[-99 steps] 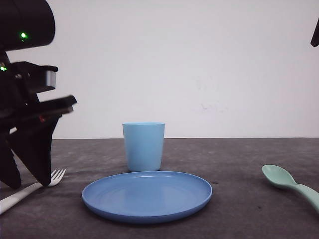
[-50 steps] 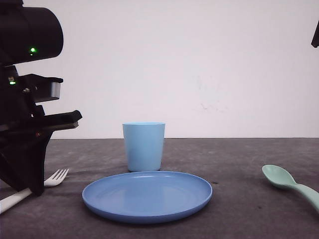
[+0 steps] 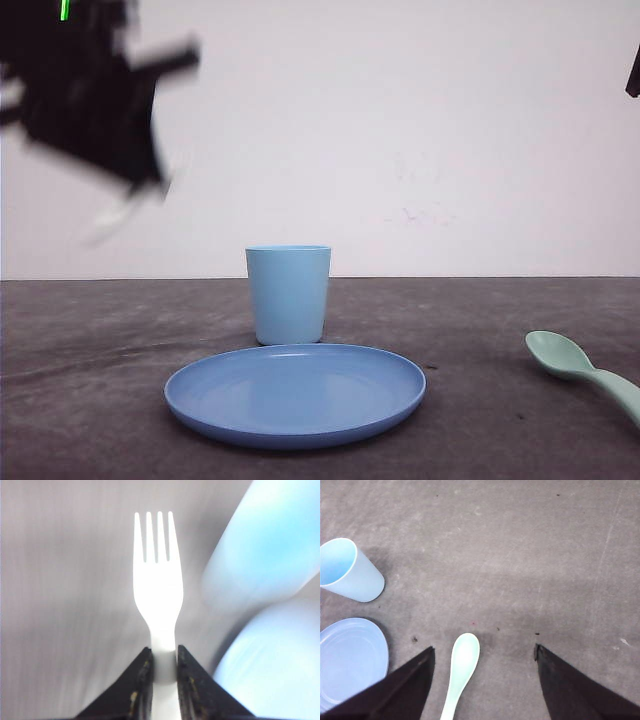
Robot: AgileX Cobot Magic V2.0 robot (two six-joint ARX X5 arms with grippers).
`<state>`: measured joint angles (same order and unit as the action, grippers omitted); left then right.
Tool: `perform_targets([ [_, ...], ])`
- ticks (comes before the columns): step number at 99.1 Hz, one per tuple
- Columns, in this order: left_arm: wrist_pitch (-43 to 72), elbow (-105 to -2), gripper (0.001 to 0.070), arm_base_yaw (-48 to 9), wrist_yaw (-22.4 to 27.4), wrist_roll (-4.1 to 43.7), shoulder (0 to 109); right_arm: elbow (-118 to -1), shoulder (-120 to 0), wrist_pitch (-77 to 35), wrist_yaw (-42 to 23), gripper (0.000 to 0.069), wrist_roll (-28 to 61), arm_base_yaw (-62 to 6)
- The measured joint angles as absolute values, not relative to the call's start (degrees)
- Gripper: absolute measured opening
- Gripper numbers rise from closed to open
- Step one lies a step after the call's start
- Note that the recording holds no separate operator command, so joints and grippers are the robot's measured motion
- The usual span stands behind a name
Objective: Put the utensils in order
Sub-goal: 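Lift the fork with the left gripper and drop it into the blue cup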
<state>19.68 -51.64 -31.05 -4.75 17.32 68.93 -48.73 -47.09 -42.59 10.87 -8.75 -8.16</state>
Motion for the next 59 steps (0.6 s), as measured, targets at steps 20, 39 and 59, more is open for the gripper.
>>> perform_targets([
  [20,0.2,-51.7,0.0047,-31.1,-4.8,15.6,66.6,-48.7,-47.1,-41.4,8.8,0.0398,-8.7,-8.3],
  [39,-13.7,-51.7,0.0047,-31.4,-4.8,14.4,73.0,-48.7,-47.1,-39.5,8.8,0.0398,-8.7,-8.3],
  [59,-20.9,-51.7,0.0047,-32.4,-4.6,13.5,81.6,-48.7,-47.1,-39.5,7.6,0.0398,-8.7,-8.3],
])
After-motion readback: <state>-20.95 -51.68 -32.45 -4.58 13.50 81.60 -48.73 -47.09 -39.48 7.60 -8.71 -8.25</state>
